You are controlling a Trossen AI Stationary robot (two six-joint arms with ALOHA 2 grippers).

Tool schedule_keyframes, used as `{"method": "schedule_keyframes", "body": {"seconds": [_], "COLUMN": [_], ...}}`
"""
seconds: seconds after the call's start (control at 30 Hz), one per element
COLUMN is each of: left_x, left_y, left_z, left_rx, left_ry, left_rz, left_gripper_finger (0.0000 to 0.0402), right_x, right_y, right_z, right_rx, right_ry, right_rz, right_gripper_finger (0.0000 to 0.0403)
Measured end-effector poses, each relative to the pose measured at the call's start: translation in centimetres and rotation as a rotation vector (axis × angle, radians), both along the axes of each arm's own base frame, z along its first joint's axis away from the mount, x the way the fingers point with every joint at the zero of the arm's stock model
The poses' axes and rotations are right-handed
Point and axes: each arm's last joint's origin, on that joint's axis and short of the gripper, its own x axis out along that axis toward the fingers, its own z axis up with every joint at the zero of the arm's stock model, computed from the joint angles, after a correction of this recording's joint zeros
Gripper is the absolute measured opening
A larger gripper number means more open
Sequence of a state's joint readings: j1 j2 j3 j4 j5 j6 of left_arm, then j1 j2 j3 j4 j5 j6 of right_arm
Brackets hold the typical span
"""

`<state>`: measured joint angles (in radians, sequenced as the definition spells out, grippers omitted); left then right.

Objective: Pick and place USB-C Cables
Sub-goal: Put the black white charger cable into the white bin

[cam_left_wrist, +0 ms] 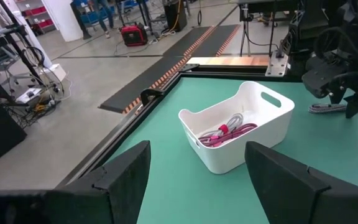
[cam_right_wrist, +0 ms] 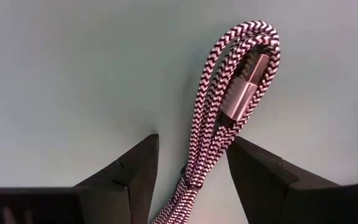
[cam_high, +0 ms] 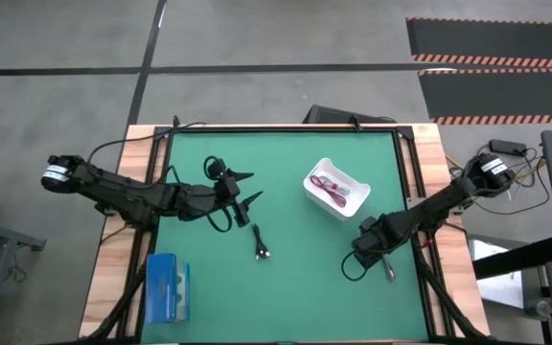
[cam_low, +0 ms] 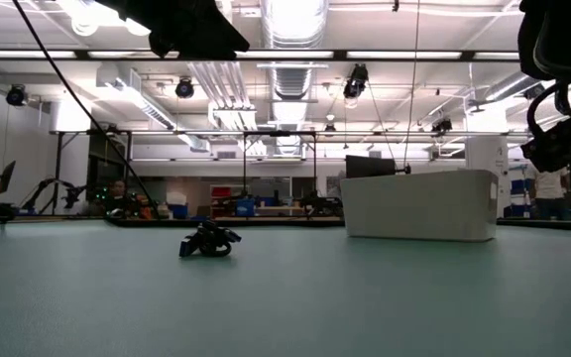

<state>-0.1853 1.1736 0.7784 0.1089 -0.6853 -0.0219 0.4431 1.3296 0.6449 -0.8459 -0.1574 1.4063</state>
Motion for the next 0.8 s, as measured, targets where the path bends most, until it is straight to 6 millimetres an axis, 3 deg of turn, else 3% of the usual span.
{"method": "schedule_keyframes", "body": {"seconds": [0.23, 0.8], "left_x": [-0.01, -0.02], "left_y": [-0.01, 0.0], "left_z": [-0.01, -0.05], "left_rx": [0.0, 0.001], "left_ry": [0.002, 0.006], "left_rz": [0.0, 0.0], "left_gripper_finger": [0.0246, 0.0246], "right_x": [0.02, 0.34], "right_y": [0.01, 0.16], "right_z": [-0.05, -0.11], "right_rx": [0.002, 0.016], "right_ry": [-0.005, -0.035], "right_rz": [-0.007, -0.023], "right_gripper_finger": [0.0172, 0.0075]}}
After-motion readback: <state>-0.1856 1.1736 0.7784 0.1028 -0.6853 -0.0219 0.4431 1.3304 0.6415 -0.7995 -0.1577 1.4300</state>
